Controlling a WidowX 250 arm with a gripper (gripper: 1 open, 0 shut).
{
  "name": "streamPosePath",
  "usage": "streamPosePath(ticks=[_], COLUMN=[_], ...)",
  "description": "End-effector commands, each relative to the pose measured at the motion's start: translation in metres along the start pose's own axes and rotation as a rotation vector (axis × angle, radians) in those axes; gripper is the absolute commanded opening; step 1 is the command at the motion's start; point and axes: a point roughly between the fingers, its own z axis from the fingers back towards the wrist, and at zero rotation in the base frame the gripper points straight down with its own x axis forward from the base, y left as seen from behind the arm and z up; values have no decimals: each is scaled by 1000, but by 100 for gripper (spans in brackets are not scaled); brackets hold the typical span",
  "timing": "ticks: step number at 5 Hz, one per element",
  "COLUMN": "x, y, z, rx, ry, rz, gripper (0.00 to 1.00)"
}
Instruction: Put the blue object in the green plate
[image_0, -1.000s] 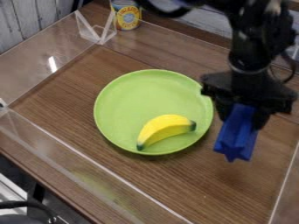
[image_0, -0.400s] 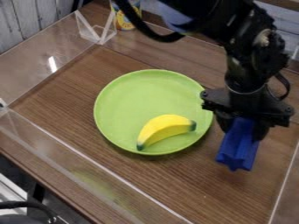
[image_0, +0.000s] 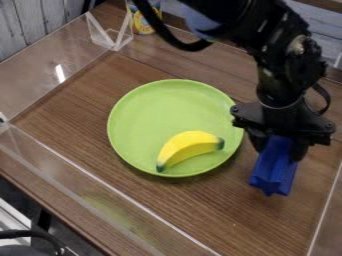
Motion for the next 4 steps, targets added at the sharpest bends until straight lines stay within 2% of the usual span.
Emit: streamPosePath(ticks=[1,2,3,4], x=[12,16,18,16], y=[0,2,2,1], z=[4,1,-2,-4], rx=[-15,-13,-11,-10], ry=[-39,-44,-49,-47], rz=[13,14,13,18], gripper=[0,0,100,100])
